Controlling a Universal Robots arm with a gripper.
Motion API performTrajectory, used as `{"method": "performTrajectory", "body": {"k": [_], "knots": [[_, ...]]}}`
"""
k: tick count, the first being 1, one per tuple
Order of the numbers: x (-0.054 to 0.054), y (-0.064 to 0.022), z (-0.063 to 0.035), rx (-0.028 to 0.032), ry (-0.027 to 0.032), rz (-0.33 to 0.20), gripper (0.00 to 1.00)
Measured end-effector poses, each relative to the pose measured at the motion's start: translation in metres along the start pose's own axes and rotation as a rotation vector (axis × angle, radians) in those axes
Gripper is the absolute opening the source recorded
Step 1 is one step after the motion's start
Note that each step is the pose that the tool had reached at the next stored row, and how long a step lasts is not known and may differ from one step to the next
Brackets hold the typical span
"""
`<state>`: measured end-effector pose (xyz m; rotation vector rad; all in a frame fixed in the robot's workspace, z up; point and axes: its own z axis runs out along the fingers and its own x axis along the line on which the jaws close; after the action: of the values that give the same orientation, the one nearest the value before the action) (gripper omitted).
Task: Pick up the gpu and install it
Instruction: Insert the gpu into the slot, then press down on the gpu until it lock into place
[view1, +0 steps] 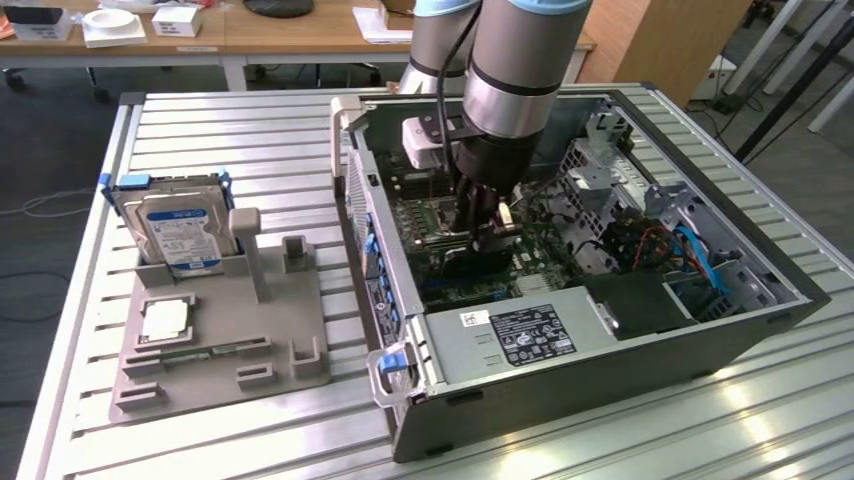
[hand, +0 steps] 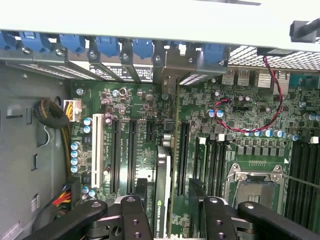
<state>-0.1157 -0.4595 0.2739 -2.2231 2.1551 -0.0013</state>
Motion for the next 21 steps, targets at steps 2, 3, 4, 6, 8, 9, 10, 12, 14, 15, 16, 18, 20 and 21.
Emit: {"method": "performTrajectory", "body": {"k": [2,3,4,6,8,9,10,12,14,15,16,18,20,21], "knots": [[0.0000,0.0000,0.0000,0.0000,0.0001,0.000,0.46],[0.0000,0.0000,-0.0001,-0.0001,0.0002,0.000,0.46],[0.0000,0.0000,-0.0001,-0.0001,0.0001,0.000,0.46],[0.0000,0.0000,-0.0001,0.0000,0.0001,0.000,0.46],[0.0000,0.0000,0.0000,-0.0001,0.0001,0.000,0.46],[0.0000,0.0000,-0.0001,-0.0001,0.0001,0.000,0.46],[0.0000,0.0000,-0.0001,-0.0001,0.0001,0.000,0.46],[0.0000,0.0000,-0.0001,-0.0001,0.0001,0.000,0.46],[0.0000,0.0000,-0.0001,-0.0001,0.0001,0.000,0.45],[0.0000,0.0000,-0.0001,-0.0001,0.0001,0.000,0.38],[0.0000,0.0000,-0.0001,-0.0001,0.0001,0.000,0.38],[0.0000,0.0000,-0.0001,0.0000,0.0001,0.000,0.27],[0.0000,0.0000,-0.0001,-0.0001,0.0001,0.000,0.15],[0.0000,0.0000,-0.0001,-0.0001,0.0001,0.000,0.15]]}}
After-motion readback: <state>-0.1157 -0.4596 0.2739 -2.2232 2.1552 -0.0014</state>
